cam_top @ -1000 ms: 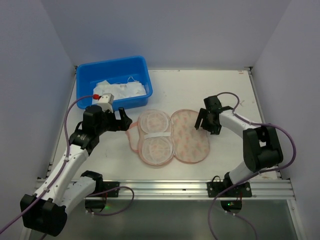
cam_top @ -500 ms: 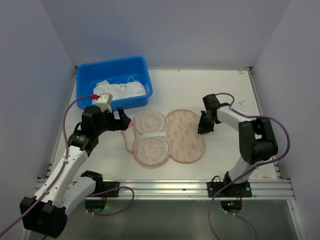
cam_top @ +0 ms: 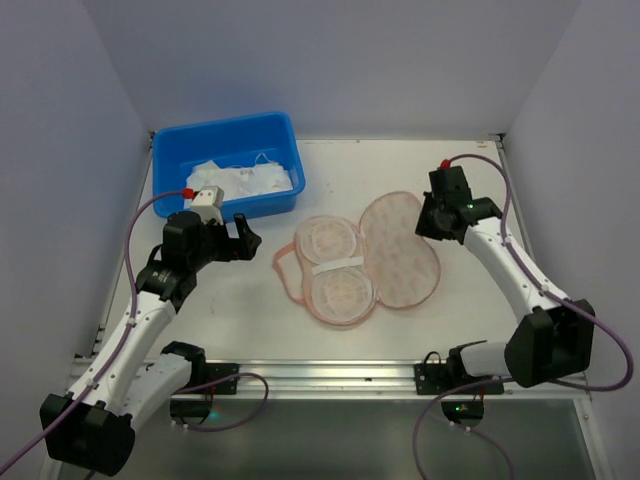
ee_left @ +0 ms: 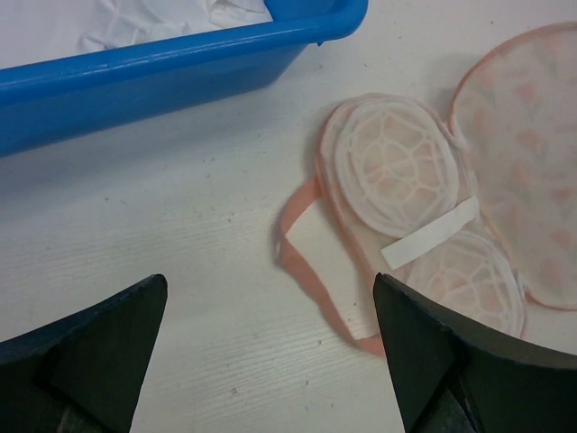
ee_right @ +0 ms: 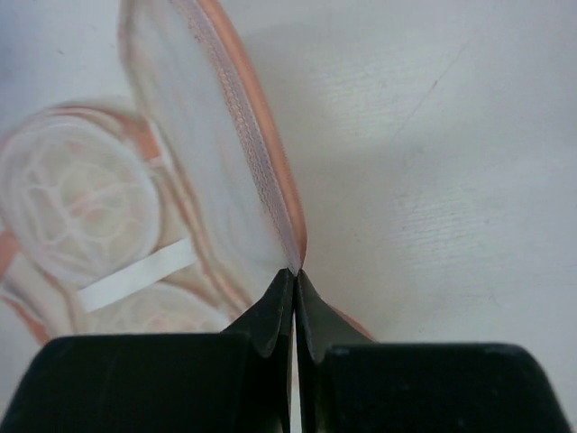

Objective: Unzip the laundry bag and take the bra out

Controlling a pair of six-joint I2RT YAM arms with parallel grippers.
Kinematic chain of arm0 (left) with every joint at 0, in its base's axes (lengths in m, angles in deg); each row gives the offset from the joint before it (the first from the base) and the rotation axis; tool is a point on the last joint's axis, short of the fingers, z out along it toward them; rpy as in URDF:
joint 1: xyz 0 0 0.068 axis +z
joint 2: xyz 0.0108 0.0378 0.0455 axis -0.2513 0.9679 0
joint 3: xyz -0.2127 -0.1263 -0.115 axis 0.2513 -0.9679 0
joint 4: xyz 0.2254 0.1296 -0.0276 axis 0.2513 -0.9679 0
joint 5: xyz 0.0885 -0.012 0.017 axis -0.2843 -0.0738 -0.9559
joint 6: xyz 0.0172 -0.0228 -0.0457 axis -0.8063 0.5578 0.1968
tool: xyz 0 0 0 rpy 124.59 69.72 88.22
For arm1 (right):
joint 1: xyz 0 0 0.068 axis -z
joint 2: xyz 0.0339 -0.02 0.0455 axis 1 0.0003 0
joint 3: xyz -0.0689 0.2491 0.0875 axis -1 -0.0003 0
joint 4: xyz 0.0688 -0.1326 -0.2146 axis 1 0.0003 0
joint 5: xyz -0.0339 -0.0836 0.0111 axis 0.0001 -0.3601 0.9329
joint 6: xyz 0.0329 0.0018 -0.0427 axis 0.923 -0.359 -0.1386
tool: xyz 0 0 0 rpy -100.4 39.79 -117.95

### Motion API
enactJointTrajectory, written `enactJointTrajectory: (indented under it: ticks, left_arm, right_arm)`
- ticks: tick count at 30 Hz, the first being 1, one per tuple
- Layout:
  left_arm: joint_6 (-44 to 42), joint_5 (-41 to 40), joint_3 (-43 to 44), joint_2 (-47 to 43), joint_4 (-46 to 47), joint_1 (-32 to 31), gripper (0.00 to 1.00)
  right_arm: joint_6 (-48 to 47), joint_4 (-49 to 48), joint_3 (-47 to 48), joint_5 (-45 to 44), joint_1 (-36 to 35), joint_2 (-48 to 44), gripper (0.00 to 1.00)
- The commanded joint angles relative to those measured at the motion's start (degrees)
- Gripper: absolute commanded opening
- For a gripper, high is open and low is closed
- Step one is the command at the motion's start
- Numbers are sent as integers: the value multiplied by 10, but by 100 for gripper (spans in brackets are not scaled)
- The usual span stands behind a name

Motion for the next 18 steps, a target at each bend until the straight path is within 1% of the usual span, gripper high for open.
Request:
enactJointTrajectory:
  ticks: [1,3,5,7,10,13,14,16,18]
  left_arm:
    - [-14,-4,-3,-5,22,6,100]
    - [-14,-2,-3,-3,22,7,100]
    - [-13,1,-3,-2,22,10,100]
    - [-13,0,-3,-2,22,11,100]
    - [-14,-4,-4,-3,22,12,100]
    - [-14,-7,-4,-3,22,12,100]
    - [-14,-7,-5,-2,22,12,100]
    - [-14,-8,-4,0,21,12,100]
    - [-14,-6,-4,2,21,12,100]
  right_arm:
    - [-32,40,52,8,-3,-43,0]
    - [-34,31,60,71,-16,-48,0]
    - [-34,23,69,79,-56,-39,0]
    - [-31,22,83,113,-103,-7,0]
    - [-7,-9,76,149,-148,38,0]
    - [21,-52,62,158,-172,82,0]
    - [24,-80,58,176,-177,94,2]
    - [38,-96,52,181,-182,117,3]
    - [41,-125,46,196,-189,153,7]
